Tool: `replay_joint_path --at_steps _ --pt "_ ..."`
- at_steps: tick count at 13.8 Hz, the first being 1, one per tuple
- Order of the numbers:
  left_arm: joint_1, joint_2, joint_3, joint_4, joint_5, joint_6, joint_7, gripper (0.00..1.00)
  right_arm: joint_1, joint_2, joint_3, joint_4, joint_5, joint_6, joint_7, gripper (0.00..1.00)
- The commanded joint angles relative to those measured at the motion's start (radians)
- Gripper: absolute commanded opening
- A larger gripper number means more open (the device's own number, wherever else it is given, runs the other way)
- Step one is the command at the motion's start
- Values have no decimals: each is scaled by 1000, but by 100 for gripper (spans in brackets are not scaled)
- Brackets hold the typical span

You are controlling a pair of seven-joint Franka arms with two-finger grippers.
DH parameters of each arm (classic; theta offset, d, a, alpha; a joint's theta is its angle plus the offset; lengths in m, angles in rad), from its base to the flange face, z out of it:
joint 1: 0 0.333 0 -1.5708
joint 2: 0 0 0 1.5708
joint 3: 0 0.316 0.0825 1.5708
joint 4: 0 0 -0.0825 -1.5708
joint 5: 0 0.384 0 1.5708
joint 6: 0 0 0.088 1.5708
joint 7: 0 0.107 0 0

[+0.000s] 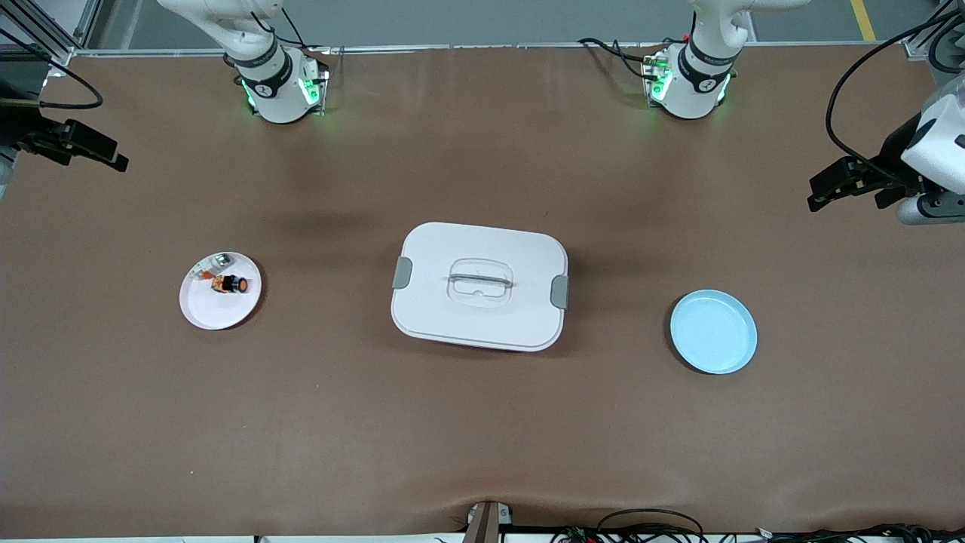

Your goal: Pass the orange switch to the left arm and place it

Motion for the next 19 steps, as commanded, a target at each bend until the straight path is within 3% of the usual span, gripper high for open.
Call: replay_joint_path --at_steps 1,8,11,19 --pt "3 10 0 24 -11 -21 24 100 -8 -14 8 2 16 -5 4 100" --pt "0 10 0 24 -11 -21 16 100 -3 -17 11 28 -12 -22 -10 100" --pt "-3 10 0 26 -10 -21 13 100 60 -17 47 28 -131 4 -13 100" --pt "-3 10 0 26 -10 -21 15 100 58 -19 34 16 -110 51 -62 100"
